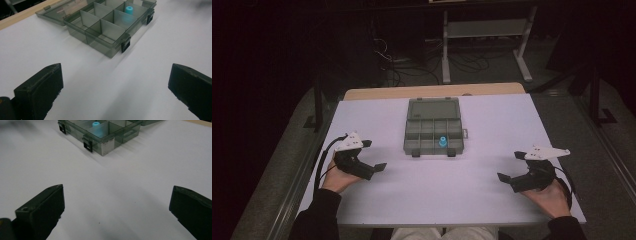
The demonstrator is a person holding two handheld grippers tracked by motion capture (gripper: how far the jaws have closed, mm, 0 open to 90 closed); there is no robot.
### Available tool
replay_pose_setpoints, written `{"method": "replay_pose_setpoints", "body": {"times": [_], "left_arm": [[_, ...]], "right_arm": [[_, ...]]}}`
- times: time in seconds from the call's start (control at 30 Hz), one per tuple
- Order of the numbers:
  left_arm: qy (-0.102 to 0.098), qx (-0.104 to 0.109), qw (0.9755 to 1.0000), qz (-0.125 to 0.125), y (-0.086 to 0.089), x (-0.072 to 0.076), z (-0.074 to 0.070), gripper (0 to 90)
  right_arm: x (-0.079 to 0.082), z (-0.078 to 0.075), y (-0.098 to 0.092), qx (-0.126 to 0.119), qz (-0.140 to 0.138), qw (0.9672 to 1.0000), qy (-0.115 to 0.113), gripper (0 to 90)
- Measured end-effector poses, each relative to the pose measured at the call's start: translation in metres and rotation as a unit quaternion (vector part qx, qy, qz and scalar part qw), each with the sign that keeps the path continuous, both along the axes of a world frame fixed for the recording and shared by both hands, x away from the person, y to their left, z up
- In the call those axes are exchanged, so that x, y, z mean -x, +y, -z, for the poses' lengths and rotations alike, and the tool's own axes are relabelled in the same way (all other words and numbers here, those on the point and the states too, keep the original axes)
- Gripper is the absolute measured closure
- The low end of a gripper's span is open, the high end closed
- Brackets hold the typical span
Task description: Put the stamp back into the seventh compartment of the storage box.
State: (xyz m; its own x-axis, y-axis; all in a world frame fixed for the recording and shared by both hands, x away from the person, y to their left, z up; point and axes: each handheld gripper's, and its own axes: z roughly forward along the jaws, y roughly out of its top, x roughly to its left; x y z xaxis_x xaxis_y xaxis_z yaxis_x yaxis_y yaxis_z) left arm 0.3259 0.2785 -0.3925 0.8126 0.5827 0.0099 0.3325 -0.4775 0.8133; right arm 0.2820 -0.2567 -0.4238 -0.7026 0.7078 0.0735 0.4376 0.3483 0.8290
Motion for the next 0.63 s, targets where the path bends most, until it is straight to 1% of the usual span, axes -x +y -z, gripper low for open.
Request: {"method": "replay_pose_setpoints", "body": {"times": [0.2, 0.33, 0.4, 0.47, 0.63], "left_arm": [[-0.011, 0.016, 0.9997, -0.017, 0.013, 0.006, 0.001, 0.0], [-0.011, 0.025, 0.9993, -0.026, 0.021, 0.010, 0.001, 0.0], [-0.013, 0.035, 0.9988, -0.031, 0.026, 0.011, 0.001, 0.0], [-0.017, 0.039, 0.9983, -0.038, 0.030, 0.013, 0.001, 0.0], [-0.024, 0.061, 0.9965, -0.051, 0.038, 0.016, 0.002, 0.0]], "right_arm": [[0.000, 0.001, 0.000, 0.001, 0.001, 1.0000, 0.001, 0.0], [0.000, 0.000, -0.001, -0.001, 0.003, 1.0000, 0.001, 0.0], [0.001, 0.000, -0.002, -0.001, 0.003, 1.0000, 0.001, 0.0], [0.001, 0.000, -0.002, -0.002, 0.004, 1.0000, 0.000, 0.0], [0.002, 0.000, -0.002, -0.002, 0.003, 1.0000, 0.000, 0.0]]}}
